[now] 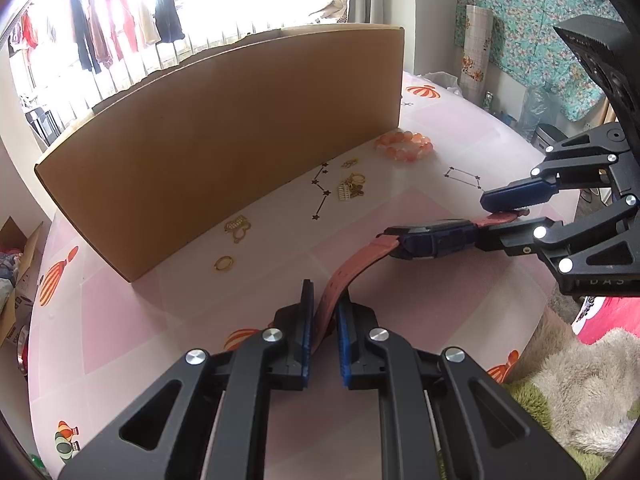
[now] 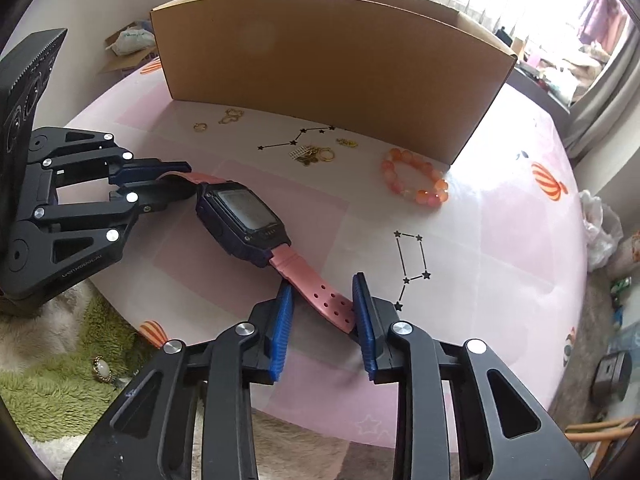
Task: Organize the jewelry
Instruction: 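Carry the smartwatch into the box with both tools and open them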
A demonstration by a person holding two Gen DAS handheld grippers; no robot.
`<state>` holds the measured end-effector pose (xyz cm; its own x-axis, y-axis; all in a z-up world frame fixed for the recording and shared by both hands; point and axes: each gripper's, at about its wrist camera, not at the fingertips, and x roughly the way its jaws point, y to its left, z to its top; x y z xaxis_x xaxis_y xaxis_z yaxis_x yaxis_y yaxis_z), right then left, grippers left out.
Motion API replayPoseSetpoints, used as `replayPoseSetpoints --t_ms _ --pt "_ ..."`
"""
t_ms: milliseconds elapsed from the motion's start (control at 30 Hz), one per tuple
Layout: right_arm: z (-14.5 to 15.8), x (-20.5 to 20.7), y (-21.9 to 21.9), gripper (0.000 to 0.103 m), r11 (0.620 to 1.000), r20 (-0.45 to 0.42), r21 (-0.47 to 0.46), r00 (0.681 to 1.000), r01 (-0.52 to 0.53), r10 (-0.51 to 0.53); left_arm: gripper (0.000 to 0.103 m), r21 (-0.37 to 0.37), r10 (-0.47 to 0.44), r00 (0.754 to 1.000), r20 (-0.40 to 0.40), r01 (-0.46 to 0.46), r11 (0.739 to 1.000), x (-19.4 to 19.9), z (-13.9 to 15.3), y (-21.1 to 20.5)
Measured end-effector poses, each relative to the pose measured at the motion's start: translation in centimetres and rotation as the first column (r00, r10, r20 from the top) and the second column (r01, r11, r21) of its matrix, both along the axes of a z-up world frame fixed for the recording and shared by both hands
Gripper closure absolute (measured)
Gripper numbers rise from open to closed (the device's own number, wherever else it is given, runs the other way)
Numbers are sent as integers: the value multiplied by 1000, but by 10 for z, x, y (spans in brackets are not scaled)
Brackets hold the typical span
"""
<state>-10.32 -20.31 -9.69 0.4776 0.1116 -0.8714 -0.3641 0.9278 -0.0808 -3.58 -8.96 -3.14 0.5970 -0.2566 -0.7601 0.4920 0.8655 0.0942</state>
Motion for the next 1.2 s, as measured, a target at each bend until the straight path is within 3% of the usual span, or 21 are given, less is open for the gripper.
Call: replayPoseSetpoints --t_ms 133,333,567,667,733,833,900,967,1067,1200 --pt "7 -4 -1 100 999 65 29 997 37 -39 94 21 6 1000 12 -6 1000 -2 2 -1" --pt "35 -13 -5 102 995 157 75 984 72 -83 100 -4 0 996 86 1 1000 -10 31 -1" --pt "113 -13 -7 102 993 362 109 929 44 -81 100 -82 -15 970 244 36 996 -19 116 10" --pt "151 8 -7 102 993 440 117 897 -9 -43 100 -103 -13 955 295 45 994 -3 150 16" --pt "169 35 -7 102 991 447 125 894 -53 -9 100 -118 -2 958 288 38 992 21 166 20" --pt "179 95 -2 102 985 362 137 931 -105 49 100 -132 35 979 199 -8 991 70 175 28" --pt "173 140 7 102 984 259 135 963 -115 77 100 -160 54 996 70 -42 986 107 171 37" --pt "160 181 17 102 988 161 100 982 -119 102 100 -182 63 995 -74 -75 980 148 159 40" --pt "131 230 30 102 991 5 50 992 -125 125 100 -173 78 963 -257 -126 977 201 134 40" --pt "91 270 45 102 991 -154 -31 980 -132 125 100 -188 95 871 -481 -208 960 251 94 43"
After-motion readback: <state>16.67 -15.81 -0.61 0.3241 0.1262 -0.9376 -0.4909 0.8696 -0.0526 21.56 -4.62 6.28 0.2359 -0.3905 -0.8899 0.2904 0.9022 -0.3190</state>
